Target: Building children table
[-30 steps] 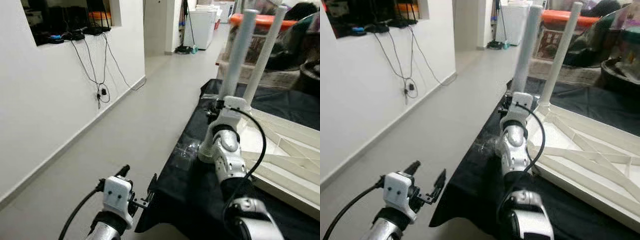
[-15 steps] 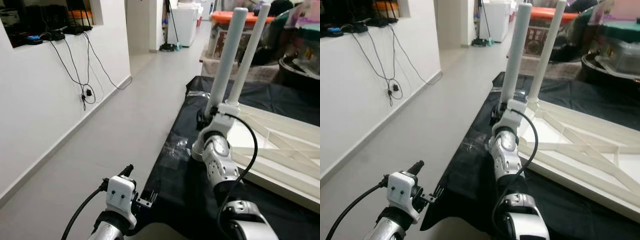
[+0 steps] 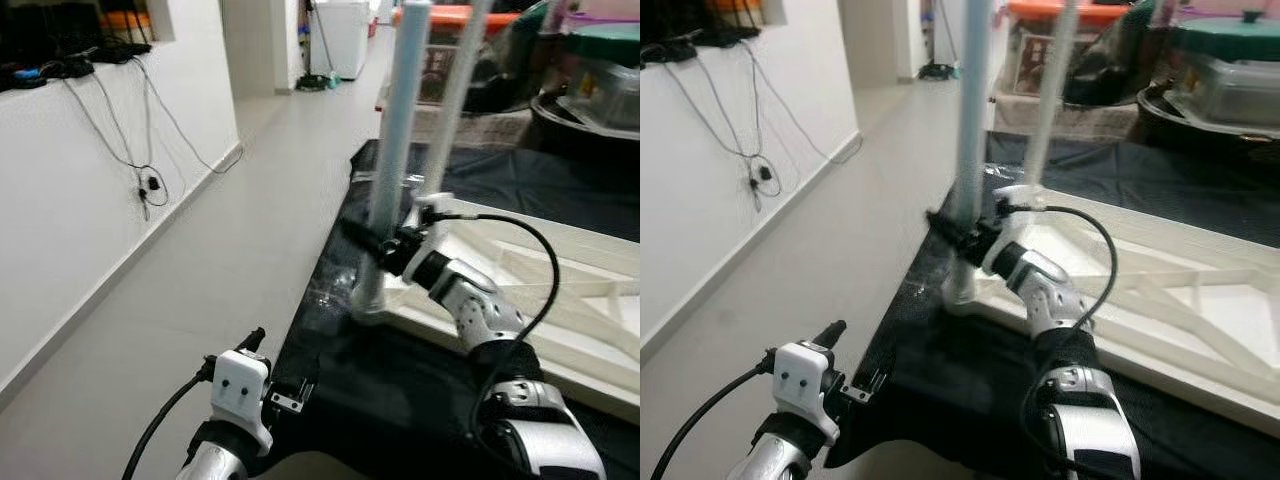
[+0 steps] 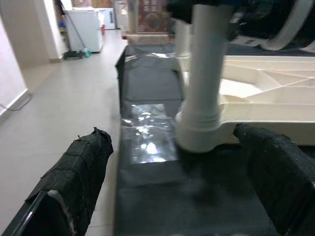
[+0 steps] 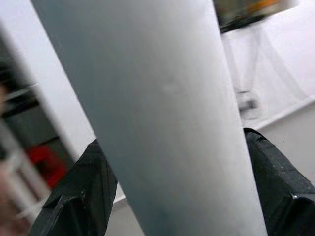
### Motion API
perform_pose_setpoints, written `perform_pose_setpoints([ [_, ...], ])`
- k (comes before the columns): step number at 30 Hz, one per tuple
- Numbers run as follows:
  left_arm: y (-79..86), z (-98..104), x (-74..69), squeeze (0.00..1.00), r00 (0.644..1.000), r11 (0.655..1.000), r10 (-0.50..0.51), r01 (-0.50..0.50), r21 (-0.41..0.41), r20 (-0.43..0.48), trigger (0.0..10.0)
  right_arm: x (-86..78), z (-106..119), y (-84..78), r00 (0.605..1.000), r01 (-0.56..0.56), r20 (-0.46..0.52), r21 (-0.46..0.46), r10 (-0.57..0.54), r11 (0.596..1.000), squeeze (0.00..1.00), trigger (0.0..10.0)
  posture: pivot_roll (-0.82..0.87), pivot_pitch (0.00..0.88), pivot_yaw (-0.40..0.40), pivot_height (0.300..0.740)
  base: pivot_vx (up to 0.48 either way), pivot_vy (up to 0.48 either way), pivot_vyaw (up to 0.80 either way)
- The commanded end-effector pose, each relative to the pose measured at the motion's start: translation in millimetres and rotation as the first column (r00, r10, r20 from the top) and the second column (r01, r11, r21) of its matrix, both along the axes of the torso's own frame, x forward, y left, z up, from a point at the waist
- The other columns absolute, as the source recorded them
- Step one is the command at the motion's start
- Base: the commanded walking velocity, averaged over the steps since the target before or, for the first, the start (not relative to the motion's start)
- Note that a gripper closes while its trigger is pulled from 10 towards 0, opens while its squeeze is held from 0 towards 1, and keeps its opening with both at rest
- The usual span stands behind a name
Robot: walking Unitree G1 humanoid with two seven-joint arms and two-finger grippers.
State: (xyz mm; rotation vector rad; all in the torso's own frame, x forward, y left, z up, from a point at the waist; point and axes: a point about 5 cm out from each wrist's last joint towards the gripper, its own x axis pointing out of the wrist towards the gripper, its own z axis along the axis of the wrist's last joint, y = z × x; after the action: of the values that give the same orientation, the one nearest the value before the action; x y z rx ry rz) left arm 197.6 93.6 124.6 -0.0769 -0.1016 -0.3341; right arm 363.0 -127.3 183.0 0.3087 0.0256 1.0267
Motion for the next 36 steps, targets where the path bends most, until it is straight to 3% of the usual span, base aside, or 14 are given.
perform_pose_setpoints([
  [1,1.1,-3,-0.2,0.0,1.0,1.0,0.001,-0.001,0.01,-0.015,10.0,-4.8,-6,12.8,0.992,-0.121,-0.025,-0.003,0.121,0.993,0.0,10.0,0.08,0.0,0.007,0.74,0.0,0.0,0.0],
  [8,1.5,-5,-1.4,0.0,1.0,1.0,0.0,0.0,0.02,-0.016,10.0,-5.1,1,20.1,0.932,-0.363,-0.026,-0.009,0.363,0.932,0.0,10.0,0.12,0.0,-0.007,0.74,0.0,0.0,0.0],
  [9,1.3,-5,-1.5,0.0,1.0,1.0,0.002,-0.001,0.019,-0.017,10.0,-4.9,5,20.6,0.92,-0.391,-0.022,0.011,0.392,0.92,0.0,0.0,0.11,0.0,-0.004,0.74,0.0,0.0,0.0],
  [17,1.2,-5,-1.1,0.0,1.0,1.0,0.002,-0.001,0.015,-0.019,10.0,-1.5,5,21.4,0.943,-0.333,0.009,-0.018,0.333,0.943,0.0,0.0,0.11,0.0,-0.006,0.74,0.0,0.0,0.0],
  [20,1.9,-5,-0.8,0.0,1.0,1.0,0.004,-0.004,0.015,-0.019,10.0,14.9,-4,21.1,0.999,0.036,-0.003,-0.075,-0.036,0.997,0.0,0.0,0.11,0.0,-0.003,0.74,0.0,0.0,0.0],
  [24,2.6,-4,-0.9,0.0,1.0,1.0,0.004,-0.003,0.015,-0.019,10.0,26.6,-8,11.3,0.944,0.324,-0.034,-0.087,-0.328,0.942,0.0,0.0,0.11,0.0,0.001,0.74,0.0,0.0,0.0],
  [26,2.9,-4,-0.6,0.0,1.0,1.0,0.0,0.0,0.016,-0.021,10.0,31.6,-18,-23.8,0.682,0.72,-0.097,-0.084,-0.725,0.689,0.0,0.0,0.1,0.0,0.004,0.74,0.0,0.0,0.0],
  [28,2.9,-4,-0.6,0.0,1.0,1.0,0.0,0.0,0.016,-0.021,10.0,31.6,-18,-23.8,0.682,0.72,-0.097,-0.084,-0.725,0.689,0.0,0.0,0.1,0.0,0.004,0.74,0.0,0.0,0.0],
  [29,3.0,-4,-0.3,0.0,1.0,1.0,-0.001,0.001,0.016,-0.022,10.0,25.1,-26,-44.9,0.484,0.862,-0.097,-0.118,-0.87,0.493,0.0,0.0,0.1,0.0,0.008,0.74,0.0,0.0,0.0],
  [30,3.0,-4,-0.3,0.0,1.0,1.0,-0.001,0.001,0.016,-0.022,10.0,25.1,-26,-44.9,0.484,0.862,-0.097,-0.118,-0.87,0.493,0.0,0.0,0.1,0.0,0.008,0.74,0.0,0.0,0.0],
  [31,3.1,-4,-0.1,0.0,1.0,1.0,-0.002,0.002,0.016,-0.022,10.0,17.8,-31,-58.6,0.343,0.926,-0.082,-0.138,-0.936,0.352,0.0,0.0,0.1,0.0,0.008,0.74,0.0,0.0,0.0],
  [32,3.1,-4,-0.1,0.0,1.0,1.0,-0.002,0.002,0.016,-0.022,10.0,17.8,-31,-58.6,0.343,0.926,-0.082,-0.138,-0.936,0.352,0.0,0.0,0.1,0.0,0.008,0.74,0.0,0.0,0.0],
  [34,3.2,-4,0.2,0.0,1.0,1.0,-0.002,0.002,0.017,-0.021,10.0,0.8,-38,-64.7,0.16,0.966,-0.073,-0.196,-0.984,0.171,0.0,0.0,0.1,0.0,0.012,0.74,0.0,0.0,0.0],
  [36,3.3,-4,0.3,0.0,1.0,1.0,-0.002,0.002,0.018,-0.021,10.0,-3.4,-39,-62.0,0.134,0.967,-0.065,-0.208,-0.989,0.145,0.0,0.0,0.1,0.0,0.012,0.74,0.0,0.0,0.0],
])
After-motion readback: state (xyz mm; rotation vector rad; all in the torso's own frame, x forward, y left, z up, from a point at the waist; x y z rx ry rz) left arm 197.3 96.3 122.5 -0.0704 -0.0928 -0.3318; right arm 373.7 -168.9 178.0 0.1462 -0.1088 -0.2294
